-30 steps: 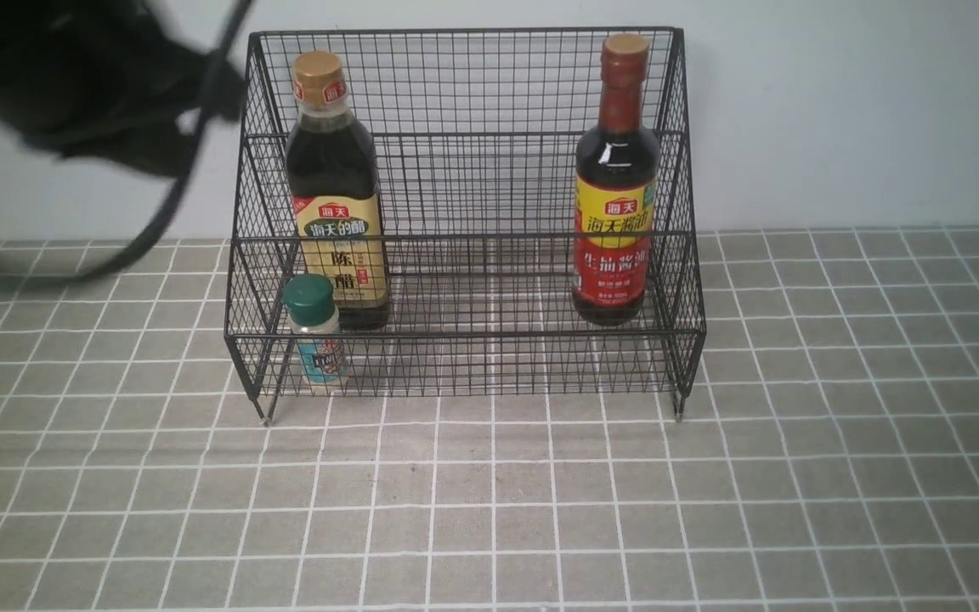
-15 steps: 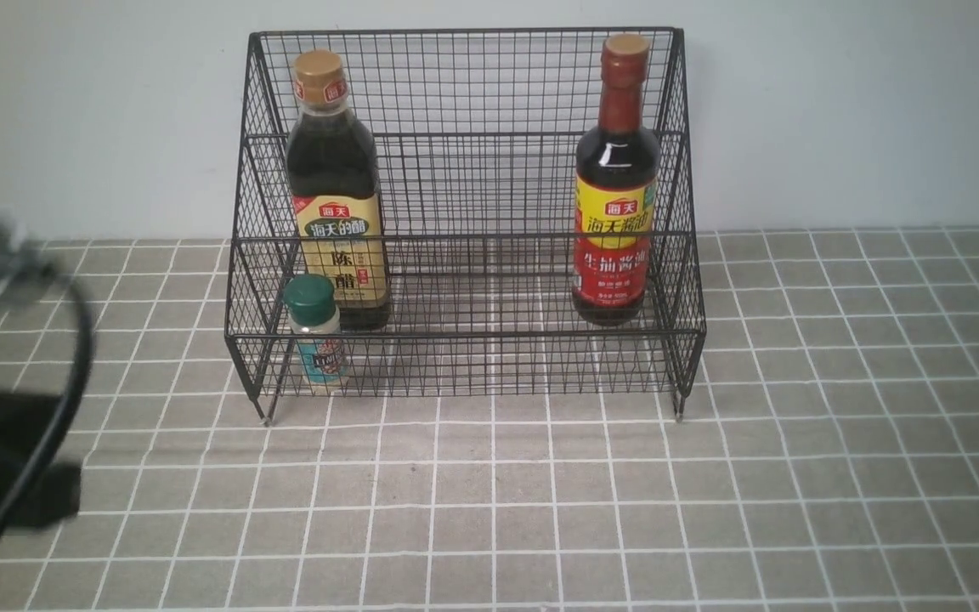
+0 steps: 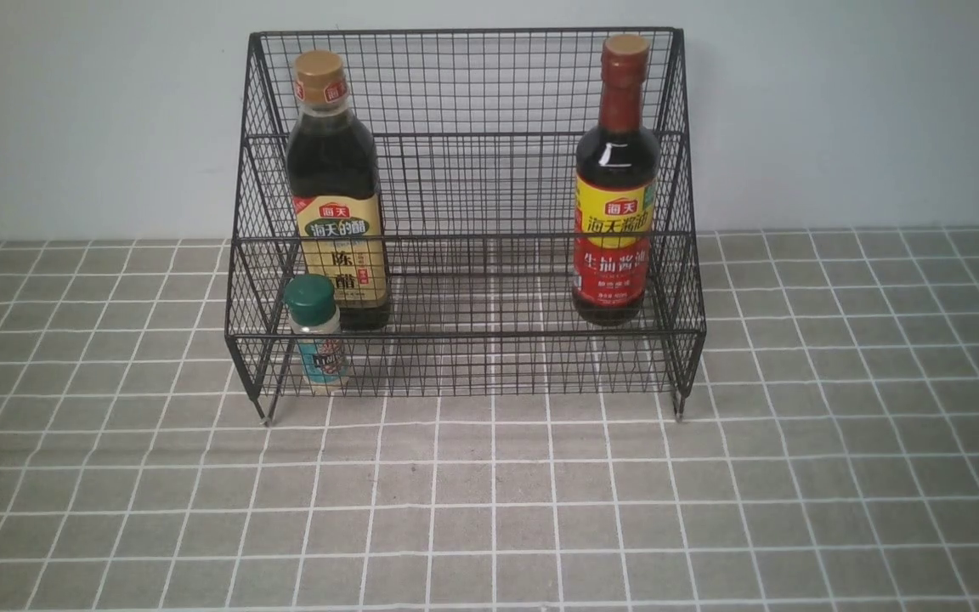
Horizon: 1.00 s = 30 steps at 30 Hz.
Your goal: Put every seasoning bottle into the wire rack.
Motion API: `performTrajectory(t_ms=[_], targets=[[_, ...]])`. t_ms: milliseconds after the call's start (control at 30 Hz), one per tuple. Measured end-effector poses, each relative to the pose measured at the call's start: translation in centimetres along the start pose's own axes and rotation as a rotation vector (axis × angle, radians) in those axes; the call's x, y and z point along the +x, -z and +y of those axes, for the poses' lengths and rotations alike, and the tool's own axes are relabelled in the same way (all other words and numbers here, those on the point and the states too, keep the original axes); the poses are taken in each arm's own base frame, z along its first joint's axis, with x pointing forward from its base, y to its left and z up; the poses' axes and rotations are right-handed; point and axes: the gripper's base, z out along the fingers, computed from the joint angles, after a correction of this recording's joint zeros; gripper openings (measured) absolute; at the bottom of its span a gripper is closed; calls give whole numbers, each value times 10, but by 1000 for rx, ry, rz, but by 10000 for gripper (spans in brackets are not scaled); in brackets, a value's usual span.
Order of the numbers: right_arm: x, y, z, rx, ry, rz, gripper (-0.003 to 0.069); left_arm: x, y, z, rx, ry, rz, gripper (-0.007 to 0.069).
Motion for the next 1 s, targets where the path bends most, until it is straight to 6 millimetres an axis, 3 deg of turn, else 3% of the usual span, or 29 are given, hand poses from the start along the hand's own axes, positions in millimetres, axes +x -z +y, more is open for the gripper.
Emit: performTrajectory(t_ms=[600,800,867,1000], targets=[[0,0,0,0,2,0,-13,2,2,1,-4,-29,-10,-7],[0,0,0,1,4,0,-13,33,4,8,-70,-79,-137,-7],[0,0,0,1,4,0,-13,60,-1,13,-136,-77,-195,-7],[0,0,0,1,4,0,-13,93,-11,19,-184,-46,-231,-7]])
